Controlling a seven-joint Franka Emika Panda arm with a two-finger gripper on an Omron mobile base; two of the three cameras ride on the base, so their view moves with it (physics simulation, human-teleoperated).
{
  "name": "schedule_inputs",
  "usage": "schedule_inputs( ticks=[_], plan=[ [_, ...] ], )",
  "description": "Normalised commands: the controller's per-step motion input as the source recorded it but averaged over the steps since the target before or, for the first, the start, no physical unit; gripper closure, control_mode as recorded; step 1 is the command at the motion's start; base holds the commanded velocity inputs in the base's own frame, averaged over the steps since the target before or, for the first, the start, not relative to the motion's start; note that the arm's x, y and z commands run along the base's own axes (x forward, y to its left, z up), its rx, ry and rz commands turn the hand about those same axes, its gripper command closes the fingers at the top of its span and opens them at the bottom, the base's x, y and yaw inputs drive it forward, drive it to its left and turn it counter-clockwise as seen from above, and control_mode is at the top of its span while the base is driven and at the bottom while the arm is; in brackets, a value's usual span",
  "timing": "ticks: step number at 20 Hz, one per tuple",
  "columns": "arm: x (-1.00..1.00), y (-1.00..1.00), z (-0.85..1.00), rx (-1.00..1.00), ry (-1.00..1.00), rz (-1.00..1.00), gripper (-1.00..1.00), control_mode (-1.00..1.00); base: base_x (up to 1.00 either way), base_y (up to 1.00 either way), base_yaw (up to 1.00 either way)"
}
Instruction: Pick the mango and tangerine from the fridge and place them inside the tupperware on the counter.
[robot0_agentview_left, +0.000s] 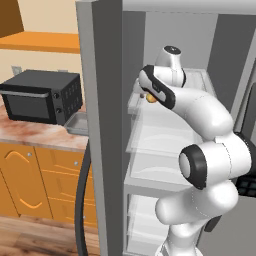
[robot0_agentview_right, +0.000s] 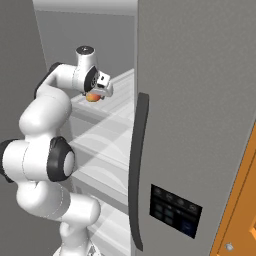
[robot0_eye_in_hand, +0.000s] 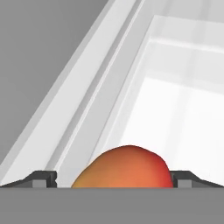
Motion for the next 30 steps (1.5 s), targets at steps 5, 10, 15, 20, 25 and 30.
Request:
schedule_inputs(
  ticks=[5, 10, 15, 20, 25, 30],
  plan=[
    [0.0, 0.07, -0.22, 0.0, 0.03, 0.0, 1.0, -1.0, 0.0, 0.0, 0.0],
    [0.0, 0.01, -0.14, -0.01, 0.08, 0.01, 1.0, -1.0, 0.0, 0.0, 0.0],
    [-0.31, 0.0, -0.03, 0.0, -0.04, -0.08, 1.0, -1.0, 0.0, 0.0, 0.0],
    [-0.78, -0.06, 0.0, 0.0, -0.37, -0.25, 1.0, -1.0, 0.0, 0.0, 0.0],
    [-0.92, -0.14, 0.09, 0.0, -0.38, -0.28, 1.0, -1.0, 0.0, 0.0, 0.0],
    [-0.85, -0.16, 0.4, 0.0, -0.04, -0.31, 1.0, -1.0, 0.0, 0.0, 0.0]
  ],
)
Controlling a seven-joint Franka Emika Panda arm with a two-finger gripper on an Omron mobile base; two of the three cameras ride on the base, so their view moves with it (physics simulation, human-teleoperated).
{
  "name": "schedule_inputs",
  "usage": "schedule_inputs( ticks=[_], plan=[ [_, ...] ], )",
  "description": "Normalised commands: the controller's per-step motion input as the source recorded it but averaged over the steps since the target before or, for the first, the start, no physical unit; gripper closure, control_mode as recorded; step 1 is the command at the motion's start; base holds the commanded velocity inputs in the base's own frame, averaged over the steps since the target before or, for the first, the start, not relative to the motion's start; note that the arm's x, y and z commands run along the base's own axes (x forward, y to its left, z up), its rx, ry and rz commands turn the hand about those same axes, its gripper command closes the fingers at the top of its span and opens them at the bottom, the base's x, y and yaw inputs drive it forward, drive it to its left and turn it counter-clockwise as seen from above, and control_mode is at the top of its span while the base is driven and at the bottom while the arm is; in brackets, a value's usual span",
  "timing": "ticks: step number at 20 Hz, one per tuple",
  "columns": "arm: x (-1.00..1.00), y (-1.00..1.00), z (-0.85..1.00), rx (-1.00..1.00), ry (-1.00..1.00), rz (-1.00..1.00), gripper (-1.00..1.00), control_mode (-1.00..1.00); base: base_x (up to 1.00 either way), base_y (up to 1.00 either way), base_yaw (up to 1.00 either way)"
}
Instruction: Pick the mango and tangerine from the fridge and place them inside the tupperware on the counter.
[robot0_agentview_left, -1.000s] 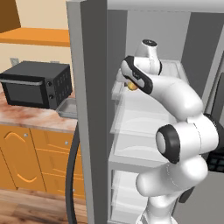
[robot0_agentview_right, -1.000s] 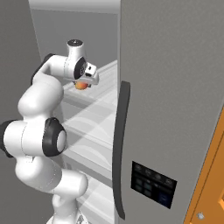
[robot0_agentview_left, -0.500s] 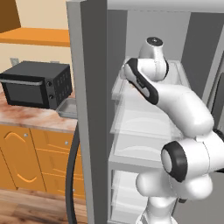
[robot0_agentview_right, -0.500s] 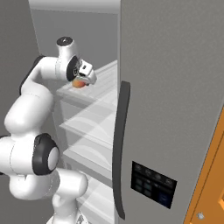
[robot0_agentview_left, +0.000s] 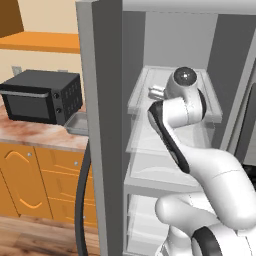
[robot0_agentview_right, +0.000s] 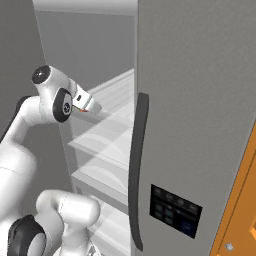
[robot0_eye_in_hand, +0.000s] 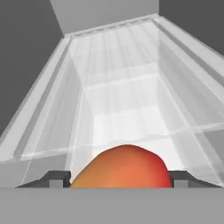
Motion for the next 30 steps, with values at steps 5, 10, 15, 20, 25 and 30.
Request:
schedule_inputs(
  ticks=[5, 10, 15, 20, 25, 30],
  plan=[
    [-0.57, -0.16, 0.76, 0.0, 0.3, -0.17, 1.0, -1.0, 0.0, 0.0, 0.0],
    [-0.65, -0.07, 0.39, -0.01, 0.26, 0.0, 1.0, -1.0, 0.0, 0.0, 0.0],
    [-0.96, 0.0, 0.02, 0.0, 0.0, 0.01, 1.0, -1.0, 0.0, 0.0, 0.0],
    [-0.97, 0.0, 0.0, 0.0, -0.01, 0.0, 1.0, -1.0, 0.0, 0.0, 0.0],
    [-0.74, -0.03, 0.04, 0.0, 0.0, 0.0, 1.0, -1.0, 0.0, 0.0, 0.0],
    [-0.6, -0.09, 0.0, 0.0, 0.0, 0.0, 1.0, -1.0, 0.0, 0.0, 0.0]
  ],
)
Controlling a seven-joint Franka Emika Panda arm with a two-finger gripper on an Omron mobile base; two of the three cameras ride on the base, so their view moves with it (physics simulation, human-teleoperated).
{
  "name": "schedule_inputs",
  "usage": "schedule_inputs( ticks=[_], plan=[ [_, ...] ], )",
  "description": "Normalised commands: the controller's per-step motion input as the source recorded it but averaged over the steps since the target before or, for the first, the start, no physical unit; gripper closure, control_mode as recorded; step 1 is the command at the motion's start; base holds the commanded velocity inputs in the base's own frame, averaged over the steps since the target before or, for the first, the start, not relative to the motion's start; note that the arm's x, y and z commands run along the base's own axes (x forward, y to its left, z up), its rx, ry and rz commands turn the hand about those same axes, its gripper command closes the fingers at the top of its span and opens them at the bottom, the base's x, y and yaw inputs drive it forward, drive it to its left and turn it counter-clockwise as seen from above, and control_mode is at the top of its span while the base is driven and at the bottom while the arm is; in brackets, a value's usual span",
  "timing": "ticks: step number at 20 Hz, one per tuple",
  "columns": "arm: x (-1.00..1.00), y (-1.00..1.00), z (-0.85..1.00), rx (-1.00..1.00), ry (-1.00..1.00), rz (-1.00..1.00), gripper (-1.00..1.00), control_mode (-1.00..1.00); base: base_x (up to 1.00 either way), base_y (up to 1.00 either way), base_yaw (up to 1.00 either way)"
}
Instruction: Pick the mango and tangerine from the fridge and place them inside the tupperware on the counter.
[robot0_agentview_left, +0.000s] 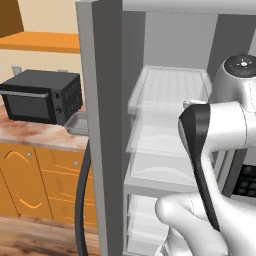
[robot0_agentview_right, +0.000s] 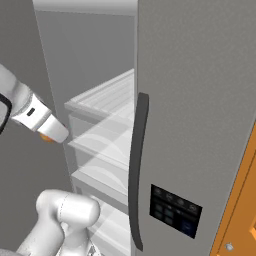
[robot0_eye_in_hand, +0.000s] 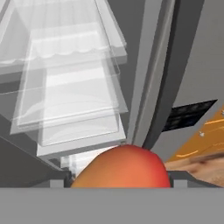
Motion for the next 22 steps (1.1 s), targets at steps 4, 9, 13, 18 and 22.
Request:
schedule_inputs(
  ticks=[4, 9, 13, 18, 22],
  plan=[
    [-0.52, -0.08, -0.01, 0.0, 0.0, 0.0, 1.0, 1.0, -0.22, -0.02, 0.0],
    [0.0, 0.0, 0.0, 0.0, 0.0, 0.0, 1.0, 1.0, -0.98, 0.0, 0.0],
    [0.0, 0.0, 0.0, 0.0, 0.0, 0.0, 1.0, 1.0, -1.0, 0.08, 0.0],
    [0.0, 0.0, 0.0, 0.0, 0.0, 0.0, 1.0, 1.0, -0.87, 0.43, -0.04],
    [0.0, 0.0, 0.0, 0.0, 0.0, 0.0, 1.0, 1.0, -0.59, 0.69, -0.06]
  ],
)
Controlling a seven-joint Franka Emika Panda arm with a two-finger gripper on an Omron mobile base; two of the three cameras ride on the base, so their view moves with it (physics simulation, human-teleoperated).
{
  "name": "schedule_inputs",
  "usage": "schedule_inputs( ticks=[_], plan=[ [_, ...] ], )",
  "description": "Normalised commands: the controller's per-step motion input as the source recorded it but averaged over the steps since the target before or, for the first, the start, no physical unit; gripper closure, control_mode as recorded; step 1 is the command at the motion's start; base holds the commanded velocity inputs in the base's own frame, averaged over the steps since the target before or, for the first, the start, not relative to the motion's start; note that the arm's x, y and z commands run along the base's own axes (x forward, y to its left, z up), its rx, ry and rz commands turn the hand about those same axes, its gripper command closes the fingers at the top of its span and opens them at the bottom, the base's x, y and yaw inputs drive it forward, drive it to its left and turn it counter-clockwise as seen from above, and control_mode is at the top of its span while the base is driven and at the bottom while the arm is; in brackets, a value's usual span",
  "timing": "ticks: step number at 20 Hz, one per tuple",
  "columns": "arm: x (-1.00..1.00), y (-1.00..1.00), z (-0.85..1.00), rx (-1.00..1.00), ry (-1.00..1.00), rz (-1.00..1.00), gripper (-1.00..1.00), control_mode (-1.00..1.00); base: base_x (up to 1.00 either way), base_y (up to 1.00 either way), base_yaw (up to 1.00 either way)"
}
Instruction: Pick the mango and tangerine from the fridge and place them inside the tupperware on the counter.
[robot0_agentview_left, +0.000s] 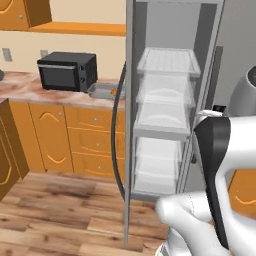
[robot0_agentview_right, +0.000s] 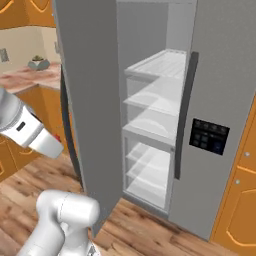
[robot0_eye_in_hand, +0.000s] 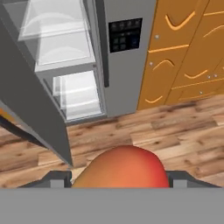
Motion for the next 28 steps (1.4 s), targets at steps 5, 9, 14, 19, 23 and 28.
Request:
schedule_inputs(
  ticks=[5, 9, 14, 19, 23, 28],
  plan=[
    [0.0, 0.0, 0.0, 0.0, 0.0, 0.0, 1.0, 1.0, -0.23, 0.94, -0.01],
    [0.0, 0.0, 0.0, 0.0, 0.0, 0.0, 1.0, 1.0, 0.0, 1.0, 0.0],
    [0.0, 0.0, 0.0, 0.0, 0.0, 0.0, 1.0, 1.0, 0.35, 1.0, -0.03],
    [0.0, 0.0, 0.0, 0.0, 0.0, 0.0, 1.0, 1.0, 0.74, 0.97, -0.25],
    [0.0, 0.0, 0.0, 0.0, 0.0, 0.0, 1.0, 1.0, 0.9, 0.54, -0.69],
    [0.0, 0.0, 0.0, 0.0, 0.0, 0.0, 1.0, 1.0, 0.99, 0.51, -0.66]
  ],
)
